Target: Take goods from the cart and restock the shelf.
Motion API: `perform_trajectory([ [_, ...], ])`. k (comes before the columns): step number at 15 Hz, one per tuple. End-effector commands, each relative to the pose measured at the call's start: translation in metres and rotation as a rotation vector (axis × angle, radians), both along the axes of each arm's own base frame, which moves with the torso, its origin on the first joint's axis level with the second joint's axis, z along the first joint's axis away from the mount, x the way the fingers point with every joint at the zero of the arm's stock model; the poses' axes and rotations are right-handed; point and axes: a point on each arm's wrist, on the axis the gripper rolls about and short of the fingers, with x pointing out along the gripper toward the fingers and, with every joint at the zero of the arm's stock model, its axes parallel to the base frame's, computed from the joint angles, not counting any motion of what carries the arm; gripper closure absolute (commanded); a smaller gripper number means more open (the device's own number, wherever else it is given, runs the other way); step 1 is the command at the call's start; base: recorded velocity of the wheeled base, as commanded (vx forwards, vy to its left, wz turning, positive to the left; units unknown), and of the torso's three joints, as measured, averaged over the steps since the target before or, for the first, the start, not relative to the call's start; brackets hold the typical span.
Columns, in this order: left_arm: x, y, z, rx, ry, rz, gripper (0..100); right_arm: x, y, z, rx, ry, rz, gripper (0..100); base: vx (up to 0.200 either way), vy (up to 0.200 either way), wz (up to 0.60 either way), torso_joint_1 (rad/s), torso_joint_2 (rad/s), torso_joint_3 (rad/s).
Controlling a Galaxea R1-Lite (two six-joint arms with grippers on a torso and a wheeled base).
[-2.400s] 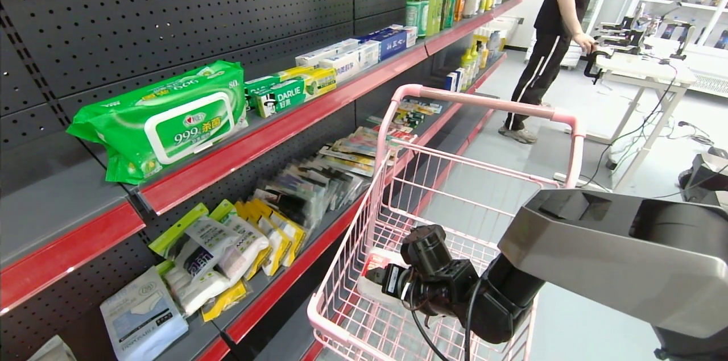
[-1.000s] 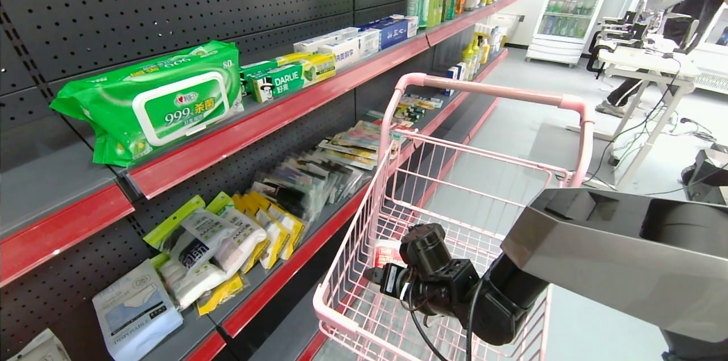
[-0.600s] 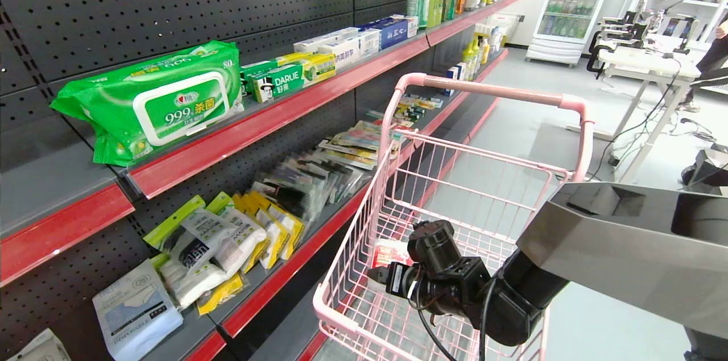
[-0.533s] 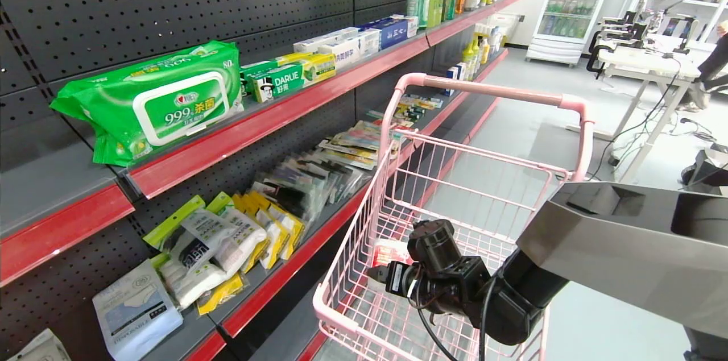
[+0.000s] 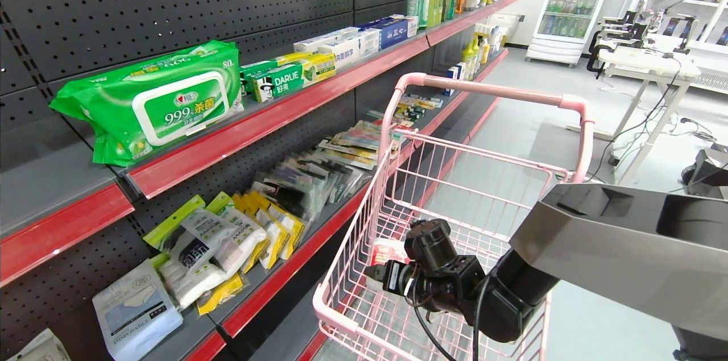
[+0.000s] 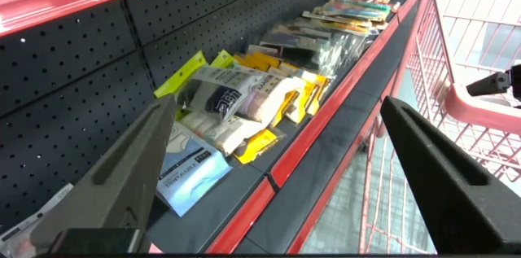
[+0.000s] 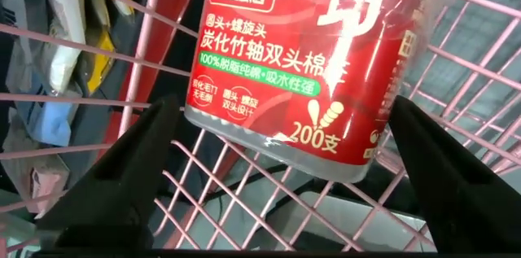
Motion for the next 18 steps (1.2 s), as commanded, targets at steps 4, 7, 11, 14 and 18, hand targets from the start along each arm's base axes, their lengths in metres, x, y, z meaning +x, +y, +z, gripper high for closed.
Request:
perform_trajectory([
  [4,0.0,0.0,0.0,0.001,0.001,0.0,0,0.0,0.0,-0.007,-0.011,0.013,-0.003,0,0.0,0.0,0.0,0.0,0.0,0.0],
  [7,0.0,0.0,0.0,0.001,0.001,0.0,0,0.003,0.002,-0.004,-0.004,-0.001,0.0,0,0.0,0.0,0.0,0.0,0.0,0.0],
  [11,0.0,0.0,0.0,-0.001,0.001,0.0,0,0.003,0.004,0.004,0.005,-0.025,0.002,0,0.0,0.0,0.0,0.0,0.0,0.0],
  [14,0.0,0.0,0.0,-0.001,0.001,0.0,0,0.004,0.003,0.008,0.013,-0.033,0.004,0,0.0,0.0,0.0,0.0,0.0,0.0],
  [18,0.0,0.0,0.0,0.001,0.001,0.0,0,0.009,0.007,0.005,0.018,-0.039,0.003,0,0.0,0.0,0.0,0.0,0.0,0.0],
])
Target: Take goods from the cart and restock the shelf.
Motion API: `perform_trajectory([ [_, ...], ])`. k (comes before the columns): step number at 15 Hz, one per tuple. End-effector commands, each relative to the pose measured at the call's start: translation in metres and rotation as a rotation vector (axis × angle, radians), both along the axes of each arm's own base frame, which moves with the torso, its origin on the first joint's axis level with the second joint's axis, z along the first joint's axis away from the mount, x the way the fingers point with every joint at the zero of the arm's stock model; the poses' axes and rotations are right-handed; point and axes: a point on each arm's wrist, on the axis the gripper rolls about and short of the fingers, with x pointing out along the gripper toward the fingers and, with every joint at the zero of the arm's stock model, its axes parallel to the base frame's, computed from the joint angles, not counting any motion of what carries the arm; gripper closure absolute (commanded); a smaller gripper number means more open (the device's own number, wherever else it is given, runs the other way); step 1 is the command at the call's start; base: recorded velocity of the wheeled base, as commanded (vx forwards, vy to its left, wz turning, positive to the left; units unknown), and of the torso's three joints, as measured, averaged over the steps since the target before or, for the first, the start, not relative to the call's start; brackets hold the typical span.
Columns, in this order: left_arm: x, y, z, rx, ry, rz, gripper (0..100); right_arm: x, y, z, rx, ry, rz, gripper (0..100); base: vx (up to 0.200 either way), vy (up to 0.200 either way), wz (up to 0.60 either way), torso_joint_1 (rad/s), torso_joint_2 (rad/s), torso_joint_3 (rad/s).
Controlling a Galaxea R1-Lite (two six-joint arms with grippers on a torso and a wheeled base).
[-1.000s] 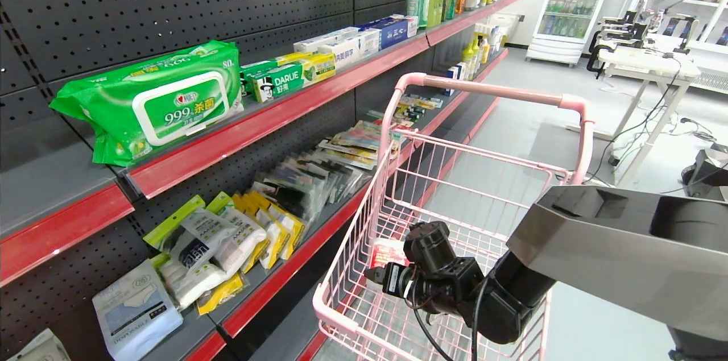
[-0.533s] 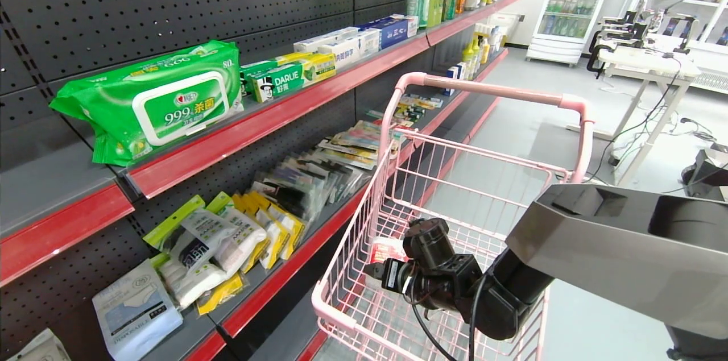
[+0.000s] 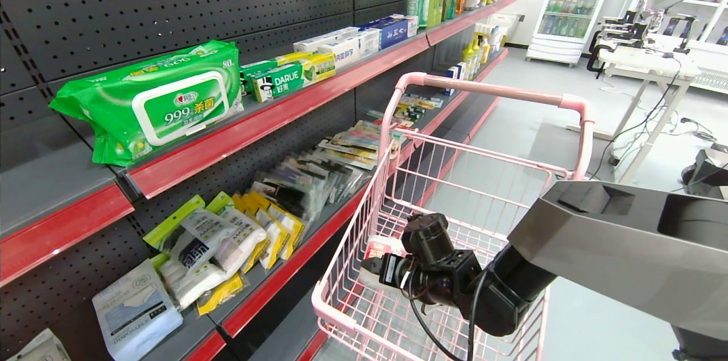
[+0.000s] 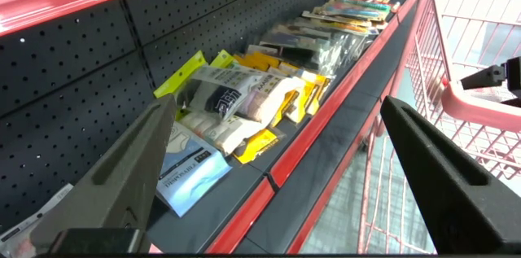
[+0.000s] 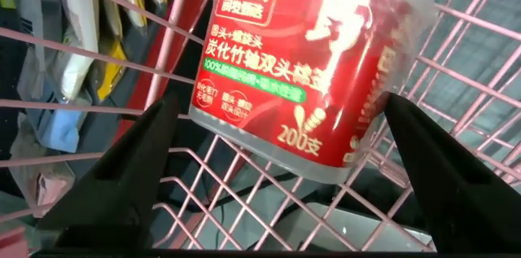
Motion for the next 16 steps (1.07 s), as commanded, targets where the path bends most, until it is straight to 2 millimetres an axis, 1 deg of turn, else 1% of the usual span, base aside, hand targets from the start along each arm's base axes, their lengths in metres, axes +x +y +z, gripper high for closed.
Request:
perform_trajectory([
  [1,0.0001,0.0,0.0,0.0,0.001,0.0,0,0.0031,0.0021,-0.0029,0.002,-0.002,-0.001,0,0.0,0.0,0.0,0.0,0.0,0.0],
  [3,0.0001,0.0,0.0,0.0,0.001,0.0,0,0.0062,0.0046,-0.0032,0.009,-0.008,-0.002,0,0.0,0.0,0.0,0.0,0.0,0.0],
  [9,0.0001,0.0,0.0,0.002,0.001,0.0,0,0.0064,0.0056,-0.0108,0.003,0.006,-0.004,0,0.0,0.0,0.0,0.0,0.0,0.0],
  [12,0.0001,0.0,0.0,0.003,0.001,0.0,0,0.0067,0.0051,-0.0114,0.001,0.007,-0.007,0,0.0,0.0,0.0,0.0,0.0,0.0],
  [16,0.0001,0.0,0.0,0.008,0.001,-0.001,0,0.0116,0.0099,-0.0101,0.037,-0.042,-0.002,0,0.0,0.0,0.0,0.0,0.0,0.0],
])
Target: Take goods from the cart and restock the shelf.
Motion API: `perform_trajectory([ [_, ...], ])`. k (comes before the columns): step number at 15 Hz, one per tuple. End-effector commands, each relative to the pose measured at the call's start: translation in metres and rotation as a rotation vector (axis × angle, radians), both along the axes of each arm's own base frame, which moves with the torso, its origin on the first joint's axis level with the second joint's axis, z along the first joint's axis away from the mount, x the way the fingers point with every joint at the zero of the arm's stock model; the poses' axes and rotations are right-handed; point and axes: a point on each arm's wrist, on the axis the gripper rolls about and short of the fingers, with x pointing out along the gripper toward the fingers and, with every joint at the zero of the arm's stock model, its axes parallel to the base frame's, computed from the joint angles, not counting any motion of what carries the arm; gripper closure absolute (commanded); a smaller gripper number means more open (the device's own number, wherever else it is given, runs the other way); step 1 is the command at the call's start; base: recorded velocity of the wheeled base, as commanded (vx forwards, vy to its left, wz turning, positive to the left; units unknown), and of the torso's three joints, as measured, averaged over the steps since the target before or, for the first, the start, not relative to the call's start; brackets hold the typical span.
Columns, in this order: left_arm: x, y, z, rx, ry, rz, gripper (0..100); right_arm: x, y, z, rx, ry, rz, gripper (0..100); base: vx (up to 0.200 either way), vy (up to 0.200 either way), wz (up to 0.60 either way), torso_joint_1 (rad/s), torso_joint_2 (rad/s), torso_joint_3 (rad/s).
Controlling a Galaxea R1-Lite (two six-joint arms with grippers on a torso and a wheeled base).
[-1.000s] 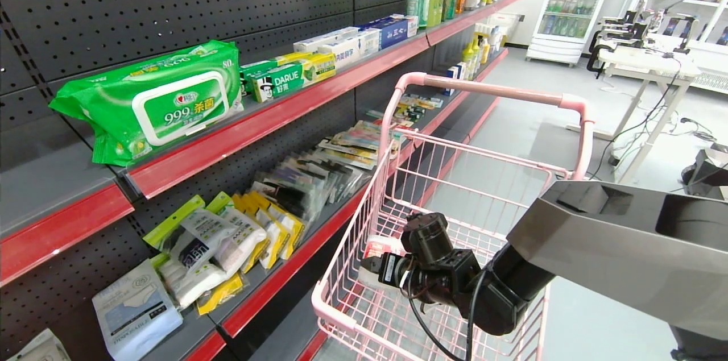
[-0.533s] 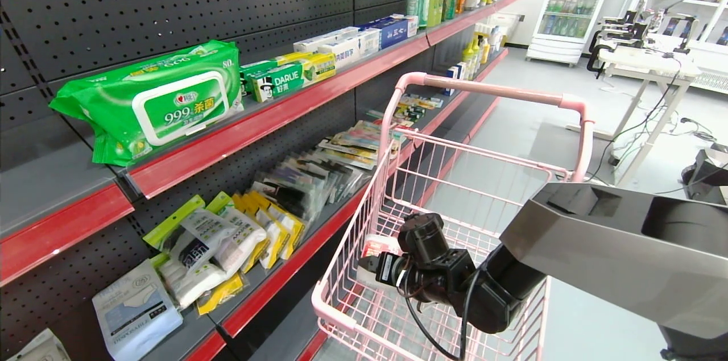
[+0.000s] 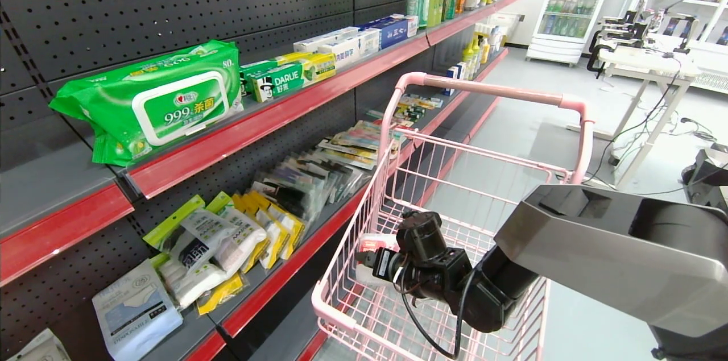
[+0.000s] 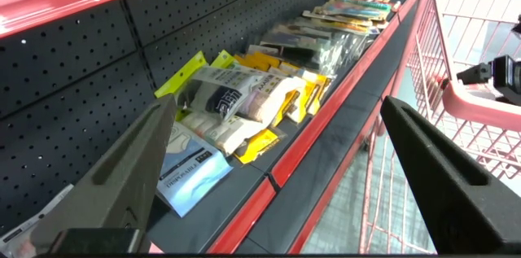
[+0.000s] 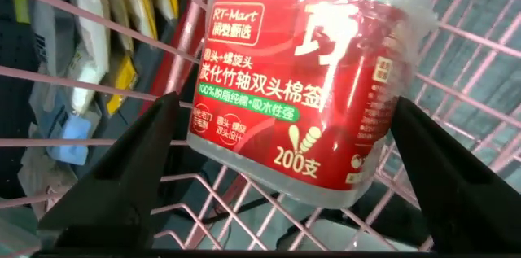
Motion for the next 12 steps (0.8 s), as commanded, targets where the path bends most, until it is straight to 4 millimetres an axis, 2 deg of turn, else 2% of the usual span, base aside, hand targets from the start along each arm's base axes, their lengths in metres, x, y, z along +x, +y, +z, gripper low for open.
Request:
perform_trajectory([
  [1,0.0001,0.0,0.0,0.0,0.001,0.0,0,-0.0003,0.0008,-0.0036,-0.002,0.0,0.004,0,0.0,0.0,0.0,0.0,0.0,0.0],
  [10,0.0001,0.0,0.0,0.0,0.001,0.0,0,0.0023,0.0071,0.0035,0.056,-0.058,0.009,0,0.0,0.0,0.0,0.0,0.0,0.0],
  [12,0.0001,0.0,0.0,0.0,0.001,0.0,0,0.0012,0.0062,-0.0008,0.047,-0.047,0.006,0,0.0,0.0,0.0,0.0,0.0,0.0],
])
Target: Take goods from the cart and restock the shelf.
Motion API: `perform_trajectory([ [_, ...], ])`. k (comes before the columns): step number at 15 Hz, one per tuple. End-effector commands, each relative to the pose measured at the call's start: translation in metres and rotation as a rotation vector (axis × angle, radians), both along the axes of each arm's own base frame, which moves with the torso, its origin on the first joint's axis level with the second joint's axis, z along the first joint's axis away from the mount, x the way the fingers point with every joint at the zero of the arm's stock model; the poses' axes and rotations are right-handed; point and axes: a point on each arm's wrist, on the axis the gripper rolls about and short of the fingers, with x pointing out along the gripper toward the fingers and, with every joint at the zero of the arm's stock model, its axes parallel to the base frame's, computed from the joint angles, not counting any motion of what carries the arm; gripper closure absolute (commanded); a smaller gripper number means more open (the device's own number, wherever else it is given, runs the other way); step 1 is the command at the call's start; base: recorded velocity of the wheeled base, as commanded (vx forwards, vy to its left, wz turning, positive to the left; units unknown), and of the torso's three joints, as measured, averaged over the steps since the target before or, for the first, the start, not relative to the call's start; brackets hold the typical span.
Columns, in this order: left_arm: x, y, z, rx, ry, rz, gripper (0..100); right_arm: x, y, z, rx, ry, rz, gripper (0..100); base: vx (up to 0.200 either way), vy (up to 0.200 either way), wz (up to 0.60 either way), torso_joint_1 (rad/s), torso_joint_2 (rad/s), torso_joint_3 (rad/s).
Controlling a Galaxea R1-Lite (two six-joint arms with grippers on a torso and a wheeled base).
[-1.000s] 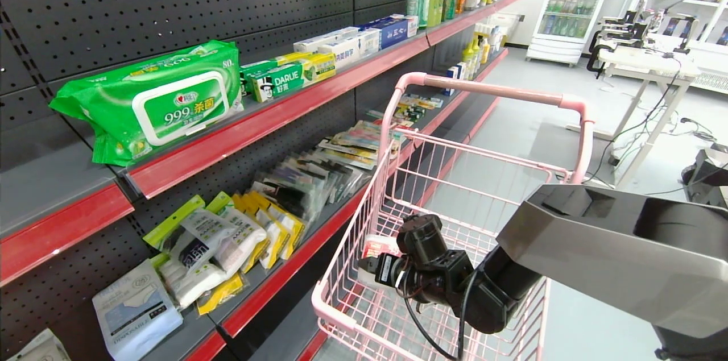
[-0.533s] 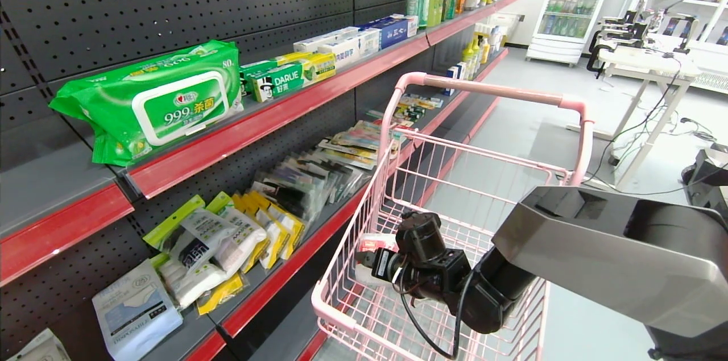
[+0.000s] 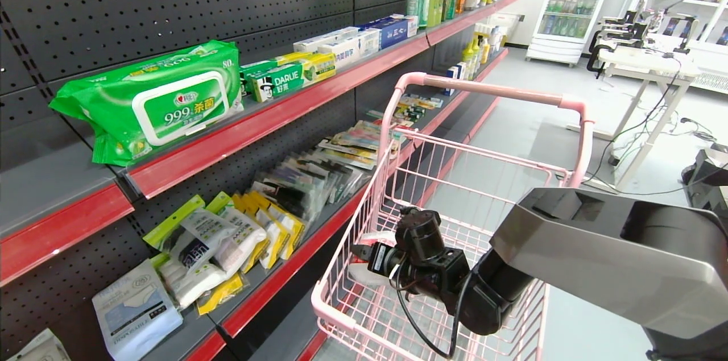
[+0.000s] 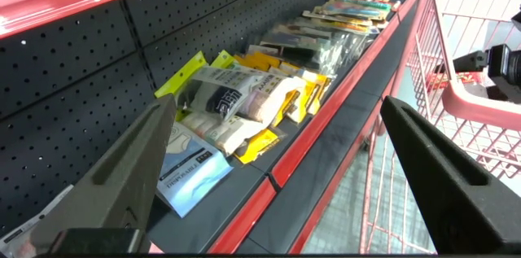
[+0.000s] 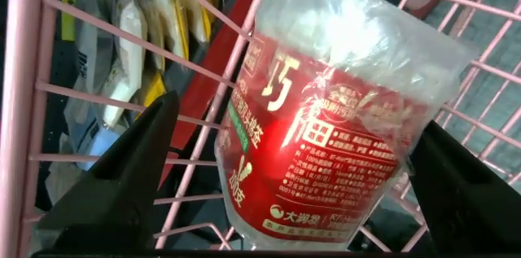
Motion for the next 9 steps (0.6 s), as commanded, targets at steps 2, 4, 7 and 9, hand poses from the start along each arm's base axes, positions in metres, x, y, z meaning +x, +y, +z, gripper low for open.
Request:
perform_trajectory([
  [2,0.0,0.0,0.0,0.0,0.001,0.0,0,-0.001,-0.001,-0.004,-0.008,0.011,0.0,0,0.0,0.0,0.0,0.0,0.0,0.0],
  [4,0.0,0.0,0.0,0.0,0.001,0.0,0,0.002,-0.001,-0.006,-0.004,0.008,-0.007,0,0.0,0.0,0.0,0.0,0.0,0.0],
  [7,0.0,0.0,0.0,0.0,0.001,0.0,0,0.011,-0.011,-0.009,0.002,0.005,-0.035,0,0.0,0.0,0.0,0.0,0.0,0.0],
  [9,0.0,0.0,0.0,0.0,0.001,0.0,0,0.015,-0.017,-0.008,0.007,0.007,-0.051,0,0.0,0.0,0.0,0.0,0.0,0.0],
])
